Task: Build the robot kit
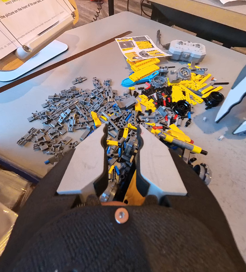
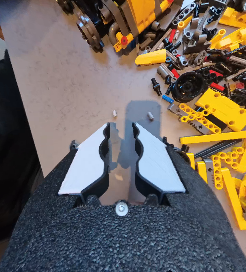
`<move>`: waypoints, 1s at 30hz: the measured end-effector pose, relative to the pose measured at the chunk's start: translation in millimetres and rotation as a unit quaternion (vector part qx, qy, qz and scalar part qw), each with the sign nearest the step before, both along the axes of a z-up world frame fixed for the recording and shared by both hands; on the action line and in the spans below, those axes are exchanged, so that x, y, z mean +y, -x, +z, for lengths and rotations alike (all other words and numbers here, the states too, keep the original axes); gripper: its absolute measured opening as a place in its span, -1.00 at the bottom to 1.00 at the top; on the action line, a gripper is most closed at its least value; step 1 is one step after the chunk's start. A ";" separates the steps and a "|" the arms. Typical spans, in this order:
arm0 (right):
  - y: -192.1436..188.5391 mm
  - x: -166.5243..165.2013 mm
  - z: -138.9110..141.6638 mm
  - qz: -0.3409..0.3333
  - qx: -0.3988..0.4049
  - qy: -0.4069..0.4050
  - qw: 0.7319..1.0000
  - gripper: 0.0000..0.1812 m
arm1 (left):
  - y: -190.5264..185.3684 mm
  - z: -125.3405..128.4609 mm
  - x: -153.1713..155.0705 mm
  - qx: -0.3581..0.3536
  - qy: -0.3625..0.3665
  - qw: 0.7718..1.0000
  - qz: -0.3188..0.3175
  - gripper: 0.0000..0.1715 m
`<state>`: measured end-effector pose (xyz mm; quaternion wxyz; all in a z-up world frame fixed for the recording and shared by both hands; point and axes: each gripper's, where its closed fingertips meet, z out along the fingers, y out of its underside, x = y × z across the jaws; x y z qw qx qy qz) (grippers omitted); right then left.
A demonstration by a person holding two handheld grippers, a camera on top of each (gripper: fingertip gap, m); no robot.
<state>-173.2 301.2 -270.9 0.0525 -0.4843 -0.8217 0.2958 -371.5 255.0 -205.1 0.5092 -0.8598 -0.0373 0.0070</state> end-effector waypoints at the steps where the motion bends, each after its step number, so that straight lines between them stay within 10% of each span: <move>1: -0.4 -1.0 1.1 0.000 0.003 0.005 1.000 -0.65 | -0.3 -0.4 0.1 0.000 0.001 1.000 -0.001 -0.56; 9: 29.3 35.6 18.0 -0.062 0.094 -0.093 0.989 -1.00 | 0.3 -1.6 0.5 0.000 0.002 1.000 0.000 -0.56; 30: 46.6 22.2 -6.3 -0.051 0.055 -0.141 0.987 -0.83 | -4.1 1.2 0.8 0.000 -0.002 1.000 -0.007 -0.57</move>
